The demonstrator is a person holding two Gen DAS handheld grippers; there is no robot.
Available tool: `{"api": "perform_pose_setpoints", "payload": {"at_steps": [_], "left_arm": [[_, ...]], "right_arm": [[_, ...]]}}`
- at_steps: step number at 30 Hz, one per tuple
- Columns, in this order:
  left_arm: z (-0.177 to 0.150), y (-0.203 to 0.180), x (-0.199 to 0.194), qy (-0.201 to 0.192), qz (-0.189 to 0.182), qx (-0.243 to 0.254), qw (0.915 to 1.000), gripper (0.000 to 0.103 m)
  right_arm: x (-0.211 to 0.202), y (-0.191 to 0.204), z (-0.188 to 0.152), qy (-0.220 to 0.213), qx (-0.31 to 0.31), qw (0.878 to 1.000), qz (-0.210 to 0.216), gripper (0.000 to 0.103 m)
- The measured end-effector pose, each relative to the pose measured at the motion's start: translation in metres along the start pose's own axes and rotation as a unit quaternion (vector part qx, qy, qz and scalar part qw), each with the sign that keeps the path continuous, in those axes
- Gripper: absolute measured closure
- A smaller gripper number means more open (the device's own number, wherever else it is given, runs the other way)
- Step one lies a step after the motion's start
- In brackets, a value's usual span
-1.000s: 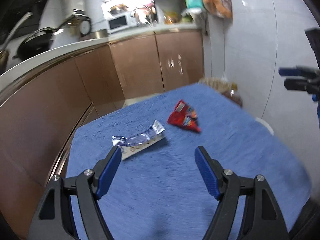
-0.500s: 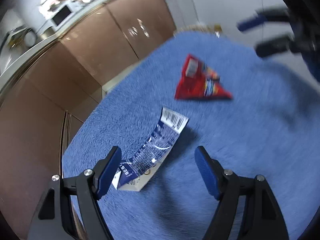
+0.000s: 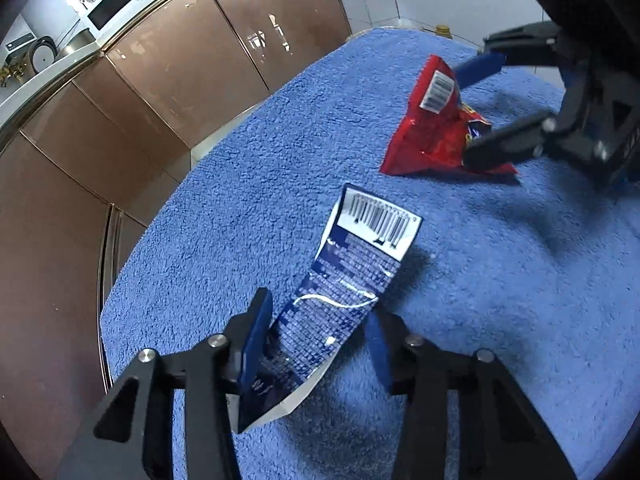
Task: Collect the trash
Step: 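Grasp the milk carton with the left tool while the right tool grasps the red snack bag, then carry the carton and snack bag to the floor bin and open both tools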
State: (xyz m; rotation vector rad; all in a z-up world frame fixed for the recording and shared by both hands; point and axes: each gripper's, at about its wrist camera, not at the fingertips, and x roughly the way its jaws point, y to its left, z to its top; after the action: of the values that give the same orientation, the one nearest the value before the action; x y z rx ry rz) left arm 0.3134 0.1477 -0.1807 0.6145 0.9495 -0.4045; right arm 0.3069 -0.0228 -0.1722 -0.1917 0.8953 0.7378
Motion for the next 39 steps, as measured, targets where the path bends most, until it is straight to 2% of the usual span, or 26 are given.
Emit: {"api": "perform_pose_setpoints", "payload": {"at_steps": [2, 4, 5, 7, 11, 13, 16, 19, 23, 28, 39], "left_arm": [[0.000, 0.001, 0.000, -0.004, 0.000, -0.011, 0.9999, 0.061], [0.001, 0.002, -0.002, -0.008, -0.003, -0.024, 0.9997, 0.064], [0.000, 0.003, -0.004, -0.012, -0.005, -0.033, 0.9994, 0.065], [0.000, 0.002, -0.007, -0.017, -0.005, -0.045, 0.9989, 0.070], [-0.002, 0.002, -0.013, -0.028, 0.001, -0.075, 0.9968, 0.075], [-0.004, 0.002, -0.019, -0.035, 0.002, -0.095, 0.9949, 0.081], [-0.009, 0.002, -0.031, -0.047, 0.006, -0.126, 0.9909, 0.097], [-0.016, 0.004, -0.044, -0.056, 0.000, -0.159, 0.9857, 0.098], [-0.027, -0.006, -0.065, -0.070, -0.004, -0.179, 0.9813, 0.098], [-0.043, -0.017, -0.092, -0.092, -0.017, -0.219, 0.9713, 0.098], [-0.061, -0.046, -0.154, -0.133, -0.007, -0.241, 0.9613, 0.098]], "right_arm": [[0.006, 0.000, -0.001, 0.007, 0.004, 1.000, 0.001, 0.021], [0.010, -0.003, -0.001, 0.011, 0.010, 1.000, 0.005, 0.040], [0.011, -0.005, -0.002, 0.013, 0.016, 1.000, 0.010, 0.046], [0.011, -0.007, -0.003, 0.014, 0.021, 1.000, 0.013, 0.053], [0.007, -0.006, -0.007, 0.015, 0.021, 1.000, 0.014, 0.060], [0.001, -0.003, -0.011, 0.014, 0.019, 1.000, 0.013, 0.063], [-0.009, 0.004, -0.018, 0.014, 0.019, 1.000, 0.014, 0.063], [-0.023, 0.010, -0.026, 0.009, 0.023, 1.000, 0.015, 0.064], [-0.045, 0.019, -0.037, 0.000, 0.028, 0.999, 0.019, 0.064], [-0.076, 0.039, -0.049, -0.012, 0.030, 0.999, 0.023, 0.064], [-0.152, 0.066, -0.079, -0.055, 0.041, 0.998, 0.016, 0.064]]}}
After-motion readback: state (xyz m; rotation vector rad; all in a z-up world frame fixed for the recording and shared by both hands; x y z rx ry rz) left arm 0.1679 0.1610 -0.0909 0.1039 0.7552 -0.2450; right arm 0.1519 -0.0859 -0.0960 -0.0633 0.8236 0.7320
